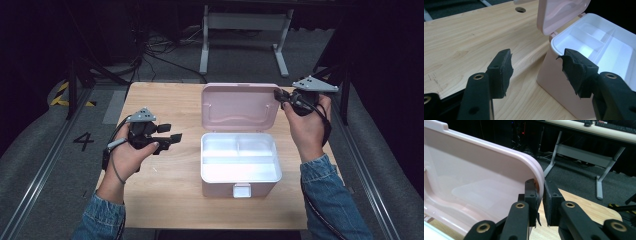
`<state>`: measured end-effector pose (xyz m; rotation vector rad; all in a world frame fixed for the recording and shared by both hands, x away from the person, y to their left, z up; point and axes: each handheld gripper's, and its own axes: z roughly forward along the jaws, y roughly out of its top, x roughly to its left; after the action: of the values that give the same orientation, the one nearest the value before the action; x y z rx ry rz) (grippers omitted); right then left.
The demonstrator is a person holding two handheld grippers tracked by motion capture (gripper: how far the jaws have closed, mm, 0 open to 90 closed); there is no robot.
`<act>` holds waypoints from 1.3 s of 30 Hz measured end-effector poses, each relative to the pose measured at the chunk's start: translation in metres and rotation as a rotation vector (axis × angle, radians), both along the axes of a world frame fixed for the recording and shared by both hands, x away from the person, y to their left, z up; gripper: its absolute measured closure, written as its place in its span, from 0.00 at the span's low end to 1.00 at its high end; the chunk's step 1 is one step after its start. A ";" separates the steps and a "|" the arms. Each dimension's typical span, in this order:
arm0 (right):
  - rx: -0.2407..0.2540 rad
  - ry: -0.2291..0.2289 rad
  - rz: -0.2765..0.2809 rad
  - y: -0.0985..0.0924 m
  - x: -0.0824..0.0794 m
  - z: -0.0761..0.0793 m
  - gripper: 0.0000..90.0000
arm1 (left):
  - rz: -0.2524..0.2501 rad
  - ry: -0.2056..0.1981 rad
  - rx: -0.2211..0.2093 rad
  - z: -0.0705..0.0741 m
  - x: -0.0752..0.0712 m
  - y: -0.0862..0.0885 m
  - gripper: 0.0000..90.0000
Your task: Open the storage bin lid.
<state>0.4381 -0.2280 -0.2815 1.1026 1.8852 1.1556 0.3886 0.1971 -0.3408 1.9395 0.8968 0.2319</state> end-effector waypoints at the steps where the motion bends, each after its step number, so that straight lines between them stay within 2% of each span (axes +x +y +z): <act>1: 0.004 0.003 0.000 0.000 0.002 0.000 0.92 | 0.001 0.002 -0.003 0.000 0.000 0.000 0.46; 12: 0.009 0.058 -0.020 0.002 0.026 -0.008 0.92 | 0.011 0.009 -0.006 -0.003 -0.001 0.007 0.46; 13: 0.010 0.077 -0.025 0.001 0.033 -0.010 0.91 | 0.013 0.008 -0.009 -0.003 -0.001 0.007 0.46; 14: 0.010 0.077 -0.025 0.001 0.033 -0.010 0.91 | 0.011 0.007 -0.008 -0.003 -0.001 0.008 0.46; 15: 0.023 0.105 -0.028 0.000 0.038 -0.011 0.91 | 0.014 0.008 -0.017 -0.002 -0.001 0.009 0.46; 17: 0.027 0.132 -0.035 -0.001 0.045 -0.012 0.91 | 0.015 0.000 -0.014 -0.001 -0.001 0.010 0.46; 20: 0.025 0.155 -0.045 -0.001 0.051 -0.015 0.91 | 0.016 0.001 -0.018 -0.001 -0.001 0.011 0.46; 21: 0.023 0.169 -0.051 -0.001 0.056 -0.019 0.90 | 0.019 0.010 -0.019 -0.002 -0.002 0.011 0.46; 33: 0.043 0.245 -0.082 -0.005 0.079 -0.047 0.88 | 0.022 0.009 -0.014 -0.004 -0.001 0.015 0.46; 36: 0.055 0.267 -0.079 -0.007 0.084 -0.054 0.88 | 0.024 0.010 -0.015 -0.004 -0.001 0.015 0.46; 39: 0.044 0.287 -0.075 -0.009 0.088 -0.062 0.87 | 0.023 0.012 -0.015 -0.006 0.000 0.015 0.46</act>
<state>0.5264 -0.2366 -0.3433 1.4142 2.0197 1.0461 0.3885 0.2122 -0.3463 1.9190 0.9264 0.2265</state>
